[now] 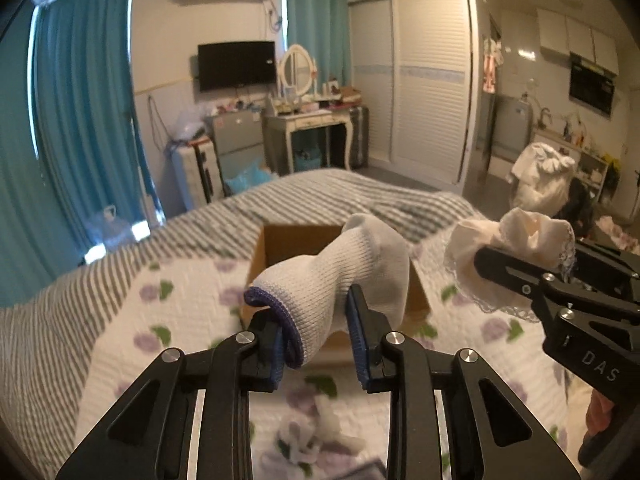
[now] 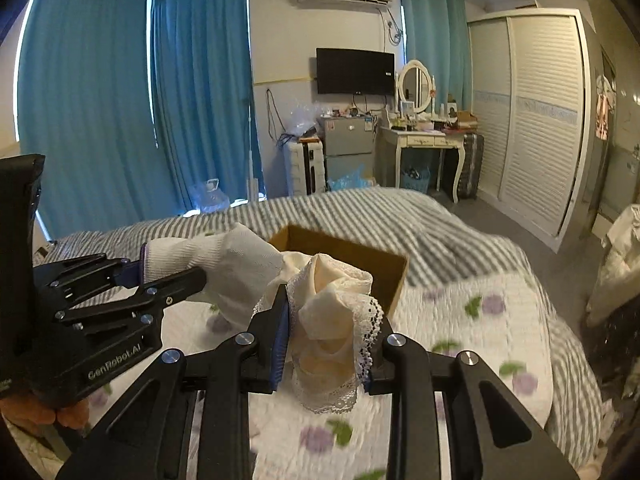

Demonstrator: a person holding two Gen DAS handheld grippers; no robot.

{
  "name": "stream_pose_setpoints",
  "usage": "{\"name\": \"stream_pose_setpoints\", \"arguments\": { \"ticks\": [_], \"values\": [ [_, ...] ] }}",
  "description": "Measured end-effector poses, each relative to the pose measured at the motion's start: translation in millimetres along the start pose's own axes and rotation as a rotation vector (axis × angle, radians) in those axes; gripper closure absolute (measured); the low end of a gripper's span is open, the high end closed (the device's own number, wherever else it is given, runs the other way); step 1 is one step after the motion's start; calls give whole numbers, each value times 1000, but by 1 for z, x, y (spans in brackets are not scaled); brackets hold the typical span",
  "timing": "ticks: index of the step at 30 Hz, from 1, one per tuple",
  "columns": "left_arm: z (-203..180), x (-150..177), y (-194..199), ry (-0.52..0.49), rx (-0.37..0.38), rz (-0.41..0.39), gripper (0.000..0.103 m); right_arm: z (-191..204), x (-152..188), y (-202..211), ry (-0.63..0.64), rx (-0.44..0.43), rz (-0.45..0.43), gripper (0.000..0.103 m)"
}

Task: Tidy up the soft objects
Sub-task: 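Carry the lace cloth and sock into the box and open both grippers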

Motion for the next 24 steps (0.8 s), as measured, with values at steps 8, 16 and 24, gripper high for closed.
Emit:
{"name": "stream_pose_setpoints", "arguments": {
  "ticks": [8, 16, 24],
  "values": [
    [7, -15, -80, -21, 10, 44, 76, -33, -27, -88, -54, -14, 64, 76],
    [4, 7, -138, -92, -11, 95, 70, -57, -7, -160, -94, -28, 150, 76],
    [10, 5, -141, -88, -74, 76, 26, -72, 3, -174, -133, 2, 158, 39]
  ]
}}
Point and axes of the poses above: each gripper's, at about its wrist camera, not at the fingertips, and y roughly against the way its jaws point, z to its left, x to its underside, the point moved 7 cm from there along -y, roughly the way its jaws point, and after that the axes turned 3 degrees about -x, right-handed, at the moved point
